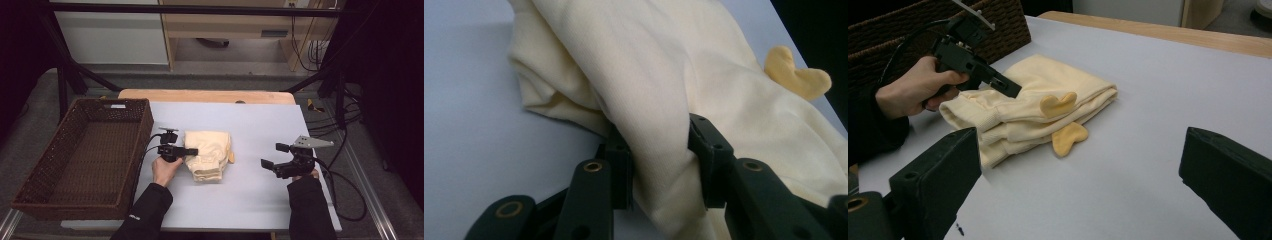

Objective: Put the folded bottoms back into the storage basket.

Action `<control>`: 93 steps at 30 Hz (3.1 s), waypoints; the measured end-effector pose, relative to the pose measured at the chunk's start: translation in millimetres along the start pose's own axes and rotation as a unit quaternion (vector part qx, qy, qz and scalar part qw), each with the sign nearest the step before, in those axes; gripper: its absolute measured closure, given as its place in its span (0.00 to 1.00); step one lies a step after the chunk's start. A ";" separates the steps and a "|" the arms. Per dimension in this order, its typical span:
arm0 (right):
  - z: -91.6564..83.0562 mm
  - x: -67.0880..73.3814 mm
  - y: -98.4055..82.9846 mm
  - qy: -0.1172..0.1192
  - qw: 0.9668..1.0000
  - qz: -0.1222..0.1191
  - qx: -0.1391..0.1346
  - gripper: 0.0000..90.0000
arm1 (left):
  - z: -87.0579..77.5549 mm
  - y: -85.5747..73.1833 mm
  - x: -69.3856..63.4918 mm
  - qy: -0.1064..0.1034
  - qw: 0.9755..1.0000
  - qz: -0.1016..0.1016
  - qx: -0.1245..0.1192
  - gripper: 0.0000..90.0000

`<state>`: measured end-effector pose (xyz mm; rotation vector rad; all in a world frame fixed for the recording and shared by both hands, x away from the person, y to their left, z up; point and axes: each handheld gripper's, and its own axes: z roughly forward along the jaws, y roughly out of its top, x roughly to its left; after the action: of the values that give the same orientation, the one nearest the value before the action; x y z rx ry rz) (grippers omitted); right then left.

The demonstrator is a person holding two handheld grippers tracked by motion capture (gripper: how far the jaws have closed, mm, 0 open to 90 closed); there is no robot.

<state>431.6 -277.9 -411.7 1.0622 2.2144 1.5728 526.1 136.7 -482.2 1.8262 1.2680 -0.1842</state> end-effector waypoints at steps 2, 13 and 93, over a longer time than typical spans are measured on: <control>-0.1 0.0 0.0 0.000 1.000 0.000 0.000 0.04 | -0.1 0.1 -0.8 0.002 1.000 0.002 0.000 0.75; -0.9 0.1 0.2 0.001 1.000 0.000 -0.002 0.04 | -2.3 0.4 -2.8 0.001 1.000 0.007 -0.005 0.78; -2.0 0.5 0.6 0.002 1.000 -0.003 -0.004 0.04 | -51.7 27.2 -95.5 -0.043 0.989 0.130 -0.057 0.80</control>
<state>430.3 -278.9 -410.3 1.0504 2.2111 1.5814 486.0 106.1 -382.3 1.8442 0.9507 -0.0451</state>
